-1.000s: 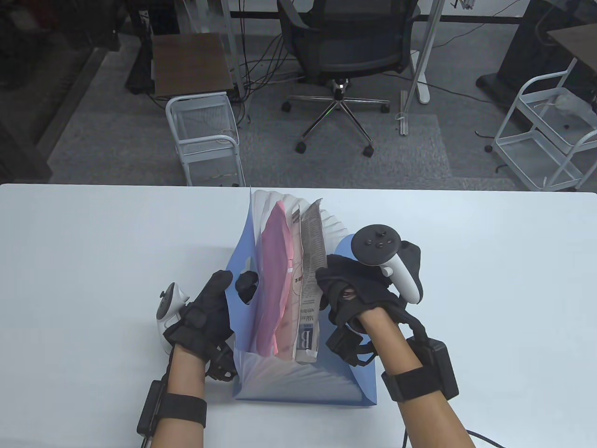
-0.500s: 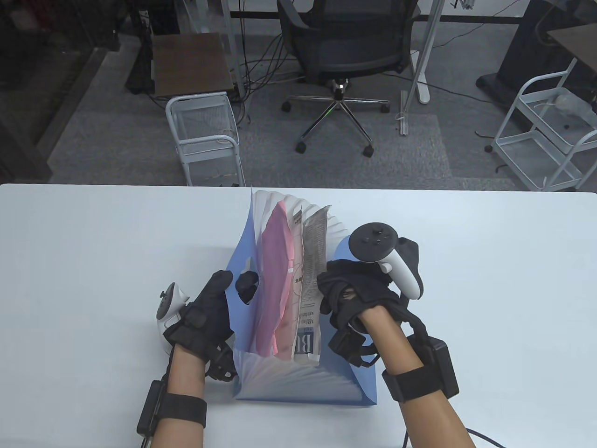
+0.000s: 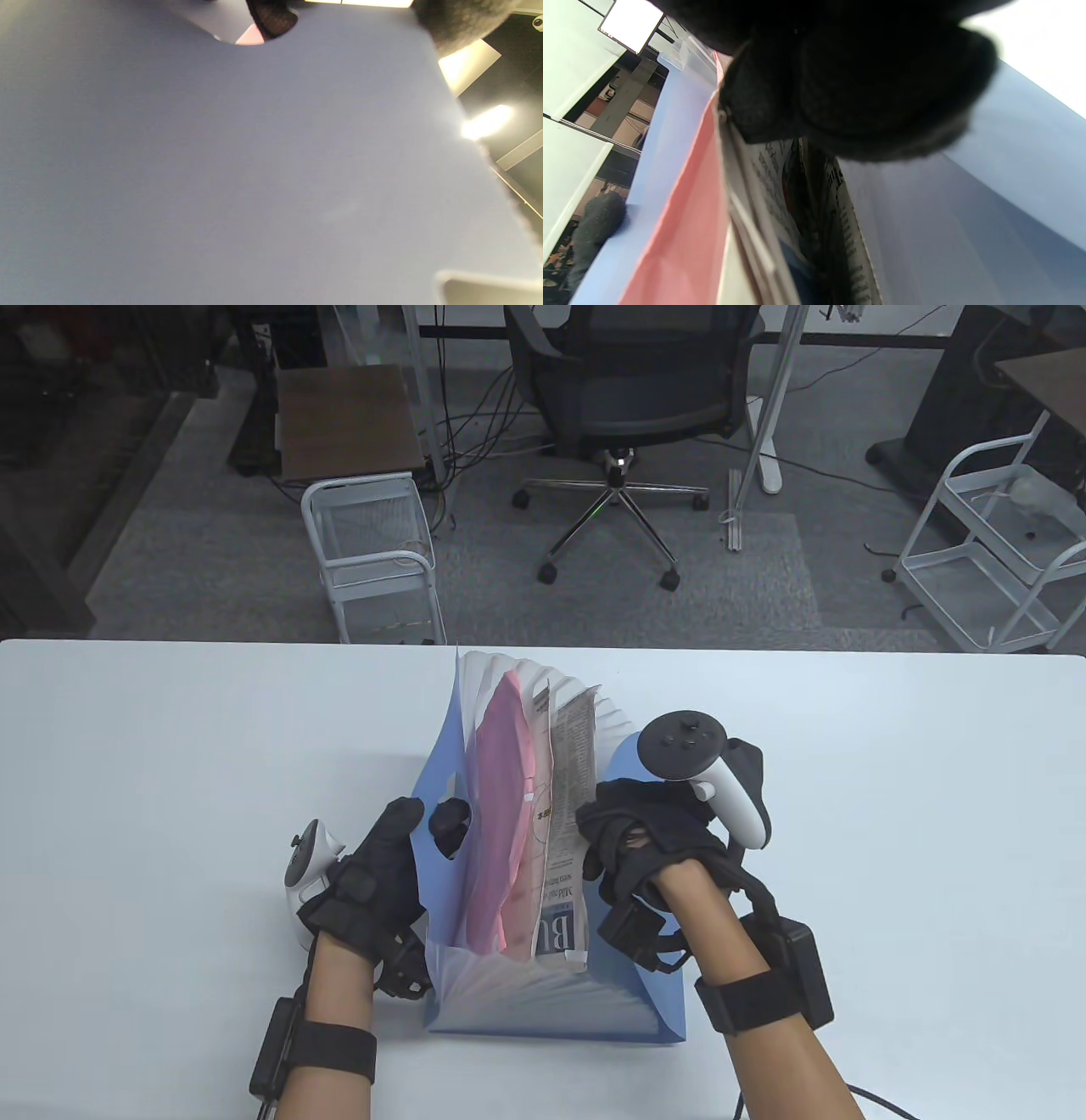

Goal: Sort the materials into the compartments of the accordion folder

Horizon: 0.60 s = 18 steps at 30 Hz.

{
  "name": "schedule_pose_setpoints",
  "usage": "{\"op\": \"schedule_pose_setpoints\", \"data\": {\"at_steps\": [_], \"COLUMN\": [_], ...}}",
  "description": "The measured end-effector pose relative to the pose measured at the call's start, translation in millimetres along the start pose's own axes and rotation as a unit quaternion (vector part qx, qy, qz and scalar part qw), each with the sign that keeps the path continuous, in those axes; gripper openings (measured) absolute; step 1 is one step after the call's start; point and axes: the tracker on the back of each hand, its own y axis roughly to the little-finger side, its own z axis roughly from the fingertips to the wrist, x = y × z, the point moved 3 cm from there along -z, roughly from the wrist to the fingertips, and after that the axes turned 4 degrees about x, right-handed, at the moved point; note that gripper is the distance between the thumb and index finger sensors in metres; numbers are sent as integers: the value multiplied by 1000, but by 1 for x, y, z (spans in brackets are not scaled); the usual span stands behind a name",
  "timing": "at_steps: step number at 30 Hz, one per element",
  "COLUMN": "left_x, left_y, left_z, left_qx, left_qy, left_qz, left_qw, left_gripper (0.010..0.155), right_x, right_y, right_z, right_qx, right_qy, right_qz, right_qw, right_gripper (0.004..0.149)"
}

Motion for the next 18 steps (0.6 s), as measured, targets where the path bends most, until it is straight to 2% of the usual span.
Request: {"op": "schedule_pose_setpoints", "data": {"at_steps": [10, 18], "left_x": [0, 0], "left_y": [0, 1], "left_z": [0, 0], "left_qx": [-2, -1], "left_qy": [1, 3], "left_qz": [3, 3], "left_qw": [1000, 1000], "left_gripper": [75, 75], "right_x": [18, 23], "right_y": [-14, -13], "right_z": [-14, -27], "right_qx": [19, 49], "right_qy": [24, 7], "right_qz": [59, 62], "right_qw": [998, 997], "right_gripper": [46, 45]}}
